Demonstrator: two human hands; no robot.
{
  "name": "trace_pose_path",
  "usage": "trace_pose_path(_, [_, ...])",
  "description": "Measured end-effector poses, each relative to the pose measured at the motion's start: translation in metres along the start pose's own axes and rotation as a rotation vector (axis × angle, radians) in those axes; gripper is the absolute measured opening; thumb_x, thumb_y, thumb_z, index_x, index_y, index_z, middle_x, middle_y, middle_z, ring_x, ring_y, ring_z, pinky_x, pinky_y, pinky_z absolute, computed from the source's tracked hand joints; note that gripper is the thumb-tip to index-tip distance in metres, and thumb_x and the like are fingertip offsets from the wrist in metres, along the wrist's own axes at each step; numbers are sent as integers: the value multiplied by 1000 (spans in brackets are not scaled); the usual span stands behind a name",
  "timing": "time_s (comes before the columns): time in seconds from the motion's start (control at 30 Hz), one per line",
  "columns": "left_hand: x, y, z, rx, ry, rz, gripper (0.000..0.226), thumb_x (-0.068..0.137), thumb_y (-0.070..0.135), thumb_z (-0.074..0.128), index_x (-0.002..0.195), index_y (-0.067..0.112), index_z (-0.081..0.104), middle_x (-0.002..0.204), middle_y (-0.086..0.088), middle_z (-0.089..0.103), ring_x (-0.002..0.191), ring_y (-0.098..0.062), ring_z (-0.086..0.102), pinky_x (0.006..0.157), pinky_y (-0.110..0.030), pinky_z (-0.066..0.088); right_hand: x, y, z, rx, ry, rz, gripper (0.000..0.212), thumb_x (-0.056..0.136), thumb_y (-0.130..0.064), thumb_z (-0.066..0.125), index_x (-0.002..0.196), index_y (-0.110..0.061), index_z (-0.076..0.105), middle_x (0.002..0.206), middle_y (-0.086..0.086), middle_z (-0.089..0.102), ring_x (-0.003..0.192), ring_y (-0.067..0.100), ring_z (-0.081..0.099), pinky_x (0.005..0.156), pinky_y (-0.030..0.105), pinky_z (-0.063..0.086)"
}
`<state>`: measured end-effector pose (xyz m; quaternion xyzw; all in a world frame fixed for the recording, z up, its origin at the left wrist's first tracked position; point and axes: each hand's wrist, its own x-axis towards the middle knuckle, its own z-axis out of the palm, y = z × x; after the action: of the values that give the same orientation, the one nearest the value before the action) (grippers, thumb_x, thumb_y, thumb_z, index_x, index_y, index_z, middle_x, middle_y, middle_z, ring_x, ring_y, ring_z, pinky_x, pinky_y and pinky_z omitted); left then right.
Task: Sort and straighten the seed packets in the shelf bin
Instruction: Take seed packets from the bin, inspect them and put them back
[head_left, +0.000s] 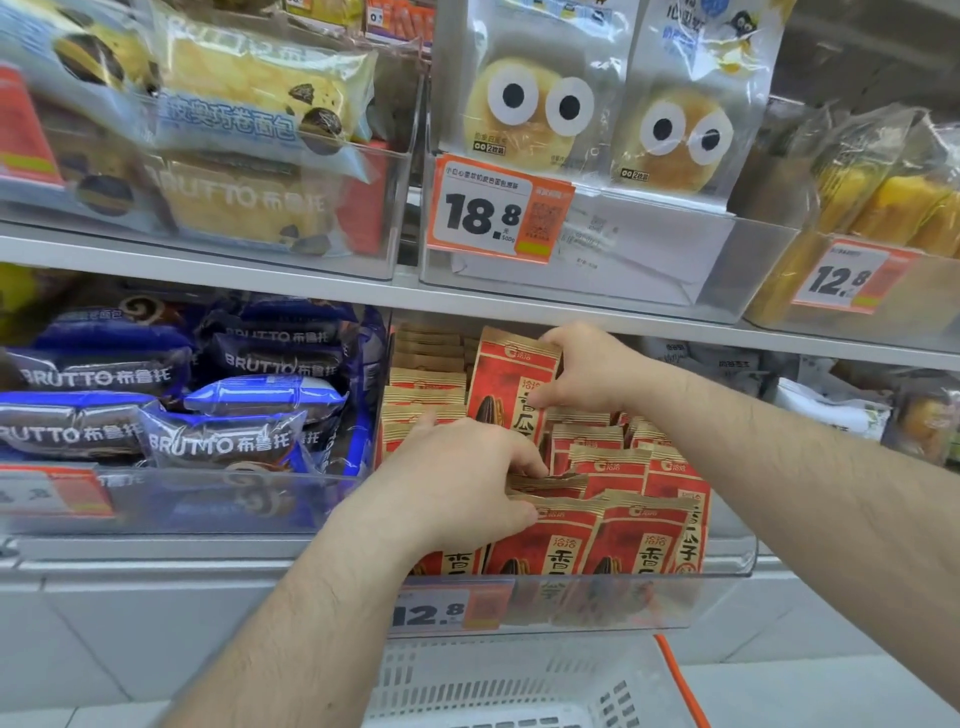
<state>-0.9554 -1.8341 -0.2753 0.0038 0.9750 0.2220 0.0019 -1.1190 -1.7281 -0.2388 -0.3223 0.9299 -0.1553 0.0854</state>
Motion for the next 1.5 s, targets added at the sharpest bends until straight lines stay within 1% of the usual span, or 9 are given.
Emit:
trace_pose_path(0.17, [1,-2,2,6,16,23,33,94,46,61,126,45,61,132,22,60,128,-7,47,122,-53,14,0,-4,-9,-109,-4,-87,42,84,-27,78,123,-23,64,103,-10,69,89,11,64,80,31,53])
trace_pose_path(0.27, [0,-2,3,5,33,20,31,93,46,61,125,45,62,128,23,63,123,-6,49,121,-52,17,-5,-5,-5,-227,-3,-151,24,83,-29,78,103,-27,66,80,-17,54,73,6,53,63,21,38])
trace_pose_path(0.4, [0,-2,3,8,37,23,35,93,46,62,128,47,60,132,22,61,129,-6,48,123,-53,12,-5,-3,18,-397,-88,-148,26,79,-33,81,70,-26,57,72,-11,58,65,9,55,59,26,45])
trace_pose_path(0.67, [-2,-1,1,18,19,26,38,95,45,60,132,45,57,138,19,58,134,-8,45,124,-55,6,10,-20,23,-445,-132,-247,19,84,-43,72,92,-30,60,95,-11,64,93,11,55,99,46,39])
trace_pose_path(0.87, [-1,-1,1,26,22,35,38,95,46,60,132,45,58,137,20,59,133,-7,46,124,-55,9,25,-18,32,-407,-261,-160,26,82,-38,77,101,-22,69,88,-7,69,83,11,65,85,35,58])
trace_pose_path(1.03, [0,-1,1,18,22,39,38,94,45,61,132,45,58,136,21,60,132,-7,47,123,-55,11,27,-25,30,-468,-346,-124,15,81,-26,77,81,-17,65,77,-3,65,70,14,59,70,31,56])
trace_pose_path(1.13, [0,-1,1,19,14,38,38,95,44,60,133,45,58,136,20,60,133,-7,47,123,-56,8,24,-28,31,-576,-335,-116,24,82,-22,75,70,-18,55,72,-2,59,65,13,52,62,26,45])
trace_pose_path(1.33, [0,-1,1,25,2,49,34,97,42,59,131,42,60,134,18,61,132,-9,48,124,-57,4,11,-30,35,-765,-40,-214,38,85,-35,69,65,-21,40,67,-6,51,64,11,47,95,41,41])
trace_pose_path(1.5, [2,-2,3,29,11,49,37,96,44,59,132,43,58,135,19,61,131,-8,48,123,-57,9,7,-27,43,-866,-51,-288,11,88,-30,64,85,-20,61,81,-4,60,94,20,56,110,49,30])
